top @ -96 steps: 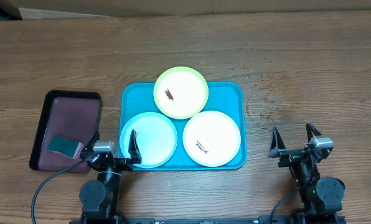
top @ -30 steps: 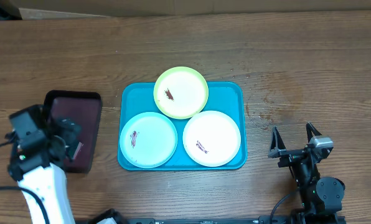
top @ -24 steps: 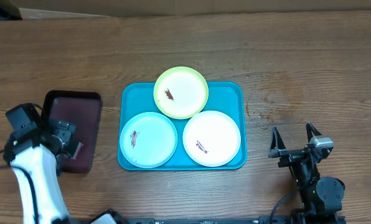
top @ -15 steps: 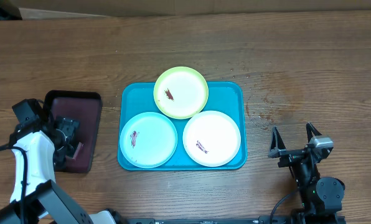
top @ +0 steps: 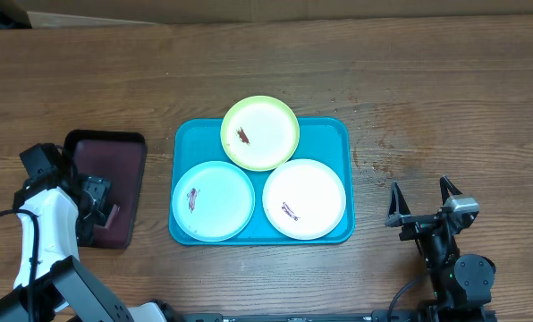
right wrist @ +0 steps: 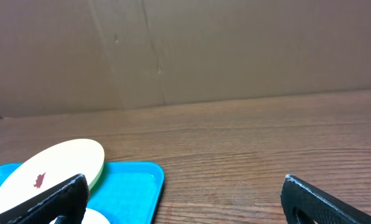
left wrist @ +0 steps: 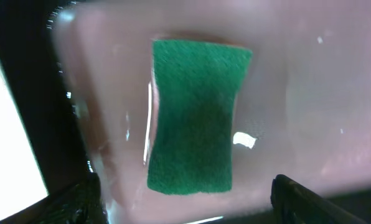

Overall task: Clean dirty plates on tray and stack at the side
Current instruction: 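Move the left gripper to the dark tray and grasp the green sponge, then reach the right gripper to the light blue plate rim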

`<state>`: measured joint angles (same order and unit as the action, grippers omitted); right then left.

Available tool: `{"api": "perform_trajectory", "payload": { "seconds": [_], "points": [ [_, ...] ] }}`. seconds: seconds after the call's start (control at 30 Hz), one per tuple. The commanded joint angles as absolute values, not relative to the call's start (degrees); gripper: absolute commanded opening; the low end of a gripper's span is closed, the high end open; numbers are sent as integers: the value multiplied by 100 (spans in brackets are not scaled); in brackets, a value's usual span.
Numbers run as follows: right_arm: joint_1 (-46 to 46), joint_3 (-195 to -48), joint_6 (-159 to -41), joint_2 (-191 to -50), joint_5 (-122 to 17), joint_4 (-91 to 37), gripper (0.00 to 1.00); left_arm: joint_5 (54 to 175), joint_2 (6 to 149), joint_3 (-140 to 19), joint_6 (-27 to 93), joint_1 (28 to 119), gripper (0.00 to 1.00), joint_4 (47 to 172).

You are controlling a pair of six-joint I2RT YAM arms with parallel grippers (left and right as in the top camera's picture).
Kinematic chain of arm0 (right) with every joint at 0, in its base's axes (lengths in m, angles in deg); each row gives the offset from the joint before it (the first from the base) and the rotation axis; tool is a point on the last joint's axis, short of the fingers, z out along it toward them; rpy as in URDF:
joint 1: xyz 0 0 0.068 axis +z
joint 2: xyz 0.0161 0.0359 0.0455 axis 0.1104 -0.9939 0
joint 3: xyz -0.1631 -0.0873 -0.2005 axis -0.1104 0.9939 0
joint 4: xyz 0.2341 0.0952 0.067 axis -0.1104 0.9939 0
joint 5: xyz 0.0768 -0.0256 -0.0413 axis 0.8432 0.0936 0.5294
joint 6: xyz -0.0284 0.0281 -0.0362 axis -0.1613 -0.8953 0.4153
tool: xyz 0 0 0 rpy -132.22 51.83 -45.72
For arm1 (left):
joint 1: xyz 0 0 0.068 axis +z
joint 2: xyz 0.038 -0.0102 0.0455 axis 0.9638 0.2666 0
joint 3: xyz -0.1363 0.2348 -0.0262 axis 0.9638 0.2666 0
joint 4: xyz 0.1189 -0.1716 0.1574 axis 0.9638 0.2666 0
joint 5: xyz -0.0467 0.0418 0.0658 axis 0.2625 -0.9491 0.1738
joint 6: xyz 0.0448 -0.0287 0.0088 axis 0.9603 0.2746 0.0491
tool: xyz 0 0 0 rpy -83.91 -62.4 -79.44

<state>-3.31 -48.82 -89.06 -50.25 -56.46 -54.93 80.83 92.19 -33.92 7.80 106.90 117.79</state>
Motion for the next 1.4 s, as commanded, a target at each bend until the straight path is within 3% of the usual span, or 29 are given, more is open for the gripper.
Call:
{"api": "perform_trajectory", "payload": {
  "seconds": [0.0,0.4,0.8,1.03,1.17,1.37],
  "points": [
    [-346,-4825,-8886,-4968,-5659,-5513,100,7795,9259,-3384,470,10742,92,11648],
    [-346,-4825,-8917,-4968,-5893,-5510,100,7898,9842,-3338,509,10753,93,11316],
    [-346,-4825,-8928,-4968,-4803,-6258,100,8053,10168,-3340,735,10757,88,10890],
    [-353,-5529,-8919,-5106,-4706,-6380,100,8051,10214,-3340,732,10757,73,10763],
    [-353,-6524,-8812,-5759,-4862,-5589,100,7970,10268,-3340,730,10757,54,10702],
    [-351,-8644,-8294,-7829,-4835,-3718,100,7970,10387,-3340,730,10757,38,10811]
  ]
}}
